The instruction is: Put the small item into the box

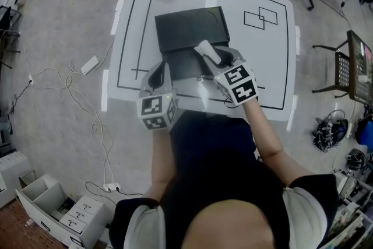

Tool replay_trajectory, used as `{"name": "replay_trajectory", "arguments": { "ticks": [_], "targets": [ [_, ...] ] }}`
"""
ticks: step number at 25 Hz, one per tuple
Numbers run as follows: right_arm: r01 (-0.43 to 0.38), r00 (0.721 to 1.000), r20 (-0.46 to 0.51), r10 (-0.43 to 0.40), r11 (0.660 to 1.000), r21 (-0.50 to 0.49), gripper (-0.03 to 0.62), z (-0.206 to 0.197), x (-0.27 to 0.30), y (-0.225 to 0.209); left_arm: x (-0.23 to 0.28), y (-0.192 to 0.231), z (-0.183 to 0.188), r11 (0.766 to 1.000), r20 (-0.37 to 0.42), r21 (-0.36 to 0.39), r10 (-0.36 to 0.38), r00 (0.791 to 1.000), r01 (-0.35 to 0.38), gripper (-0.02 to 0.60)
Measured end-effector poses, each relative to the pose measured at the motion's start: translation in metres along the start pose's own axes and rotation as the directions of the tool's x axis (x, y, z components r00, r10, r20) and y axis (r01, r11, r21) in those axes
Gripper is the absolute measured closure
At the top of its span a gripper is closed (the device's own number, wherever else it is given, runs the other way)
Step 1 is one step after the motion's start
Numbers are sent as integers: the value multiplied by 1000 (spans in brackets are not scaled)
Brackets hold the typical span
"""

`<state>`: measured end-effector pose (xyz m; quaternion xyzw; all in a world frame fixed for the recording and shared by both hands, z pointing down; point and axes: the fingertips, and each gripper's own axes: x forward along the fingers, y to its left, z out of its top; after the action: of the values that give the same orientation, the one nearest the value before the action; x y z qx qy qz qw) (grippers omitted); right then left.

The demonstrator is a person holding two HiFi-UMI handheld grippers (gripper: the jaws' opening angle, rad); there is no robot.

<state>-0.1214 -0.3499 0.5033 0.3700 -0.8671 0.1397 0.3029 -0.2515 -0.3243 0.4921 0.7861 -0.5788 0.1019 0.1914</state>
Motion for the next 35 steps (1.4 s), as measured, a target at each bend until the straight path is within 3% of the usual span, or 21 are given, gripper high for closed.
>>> {"name": "replay_trajectory", "arguments": {
  "ticks": [15,22,35],
  "targets": [
    [-100,986,-143,85,990,-102,461,-15,24,20,2,10,-6,1000,-13,-15,10,1000,-10,572],
    [-179,964,-227,140,970,-162,461,-20,37,30,0,16,-11,999,-18,-27,27,999,-28,572],
    [-238,930,-332,161,949,-206,461,-37,60,31,3,22,-15,998,-25,-39,44,999,-45,572]
  ]
}}
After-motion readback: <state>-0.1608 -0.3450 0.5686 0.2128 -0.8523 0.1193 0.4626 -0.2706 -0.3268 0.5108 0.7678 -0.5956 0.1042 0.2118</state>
